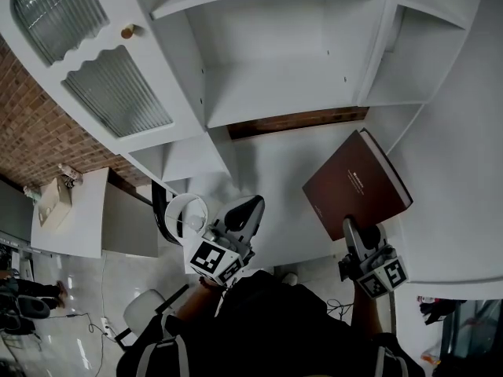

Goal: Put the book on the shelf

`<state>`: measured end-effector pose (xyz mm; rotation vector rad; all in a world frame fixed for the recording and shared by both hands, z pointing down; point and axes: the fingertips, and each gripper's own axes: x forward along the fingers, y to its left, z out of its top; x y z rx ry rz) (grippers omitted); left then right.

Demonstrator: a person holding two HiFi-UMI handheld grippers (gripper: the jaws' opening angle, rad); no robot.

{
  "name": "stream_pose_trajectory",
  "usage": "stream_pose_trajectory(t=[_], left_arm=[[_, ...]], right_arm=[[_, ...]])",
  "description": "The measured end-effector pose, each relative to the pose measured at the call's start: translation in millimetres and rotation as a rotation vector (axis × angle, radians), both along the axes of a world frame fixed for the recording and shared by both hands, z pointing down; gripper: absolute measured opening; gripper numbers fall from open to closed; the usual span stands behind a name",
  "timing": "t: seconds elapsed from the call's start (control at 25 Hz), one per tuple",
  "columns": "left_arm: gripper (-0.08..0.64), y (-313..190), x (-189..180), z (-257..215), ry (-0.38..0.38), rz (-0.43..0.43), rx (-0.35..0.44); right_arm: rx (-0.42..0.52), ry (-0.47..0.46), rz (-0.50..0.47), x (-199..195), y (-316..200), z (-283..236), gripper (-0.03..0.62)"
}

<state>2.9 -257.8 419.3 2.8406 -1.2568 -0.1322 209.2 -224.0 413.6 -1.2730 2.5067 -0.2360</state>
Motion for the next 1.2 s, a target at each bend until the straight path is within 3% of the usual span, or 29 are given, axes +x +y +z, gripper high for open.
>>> stream_pose_trajectory(t=[0.52, 0.88, 1.2], left_arm=[[0.02, -44, 5, -50, -0.043, 0.019, 0.118], [0.02, -77, 3, -76, -0.073, -0.011, 0.168], [0.02, -98, 1, -102, -0.032, -0.029, 0.204]], right_arm=[[0.112, 0.099, 0.052, -20, -46, -73, 0.15], [0.149, 0.157, 0.091, -29, -84, -110, 0.15], [0.172, 0.207, 0.12, -37, -112, -130, 0.15]])
